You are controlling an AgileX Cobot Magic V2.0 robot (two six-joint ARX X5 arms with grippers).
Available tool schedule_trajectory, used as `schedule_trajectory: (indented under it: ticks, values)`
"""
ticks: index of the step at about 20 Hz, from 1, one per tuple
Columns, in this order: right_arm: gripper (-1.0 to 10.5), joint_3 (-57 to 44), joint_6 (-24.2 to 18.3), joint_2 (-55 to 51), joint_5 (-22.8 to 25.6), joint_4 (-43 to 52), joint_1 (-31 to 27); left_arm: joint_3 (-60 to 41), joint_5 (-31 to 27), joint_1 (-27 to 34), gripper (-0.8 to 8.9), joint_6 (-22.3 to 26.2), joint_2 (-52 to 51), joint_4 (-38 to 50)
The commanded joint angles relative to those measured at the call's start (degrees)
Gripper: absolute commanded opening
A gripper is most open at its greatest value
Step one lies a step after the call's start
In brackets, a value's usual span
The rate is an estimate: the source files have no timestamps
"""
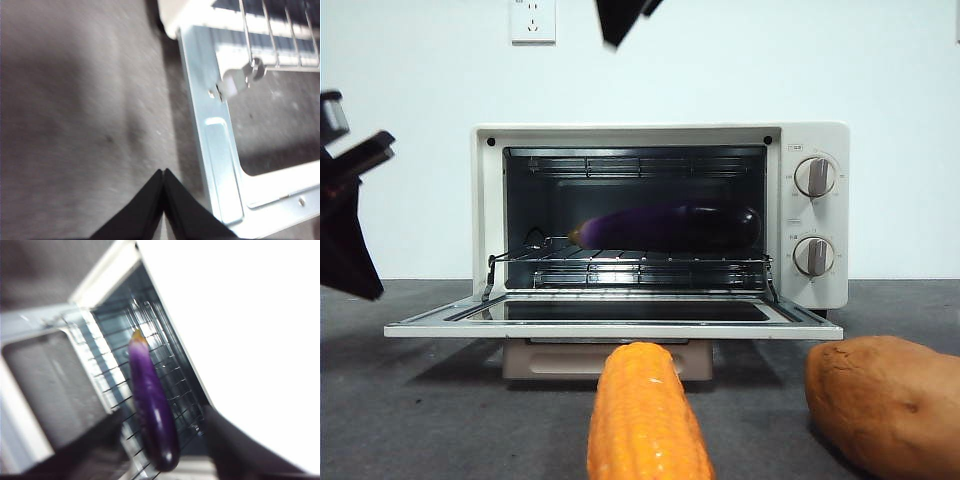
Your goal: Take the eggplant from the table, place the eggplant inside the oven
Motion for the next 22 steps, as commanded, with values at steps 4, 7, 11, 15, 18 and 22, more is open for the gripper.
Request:
schedule_trajectory:
  ticks: [4,7,11,15,18,22]
  values:
    - [0.4,0.83,8.02,-5.77,0.04,-4.87,5.44,0.26,3.15,0.09,0.06,0.44,6.80,1.33]
    - [0.0,0.83,8.22,-8.26,0.04,-5.90,7.91,0.31,5.44,0.09,0.06,0.57,9.33,2.80]
    - [0.0,0.83,8.22,-10.60,0.04,-6.14,9.77,0.37,10.40,0.09,0.06,1.29,12.90,4.76]
    - [0.0,0.83,8.41,-11.58,0.07,-6.16,10.23,0.48,15.43,0.68,0.06,3.37,16.06,5.22]
    - [0.0,0.83,8.90,-12.20,0.09,-6.95,10.25,0.52,19.52,1.86,0.06,3.41,16.59,6.32]
    - [0.0,0.83,10.05,-12.20,0.09,-8.46,10.23,0.98,26.69,4.04,0.06,3.98,16.59,7.02]
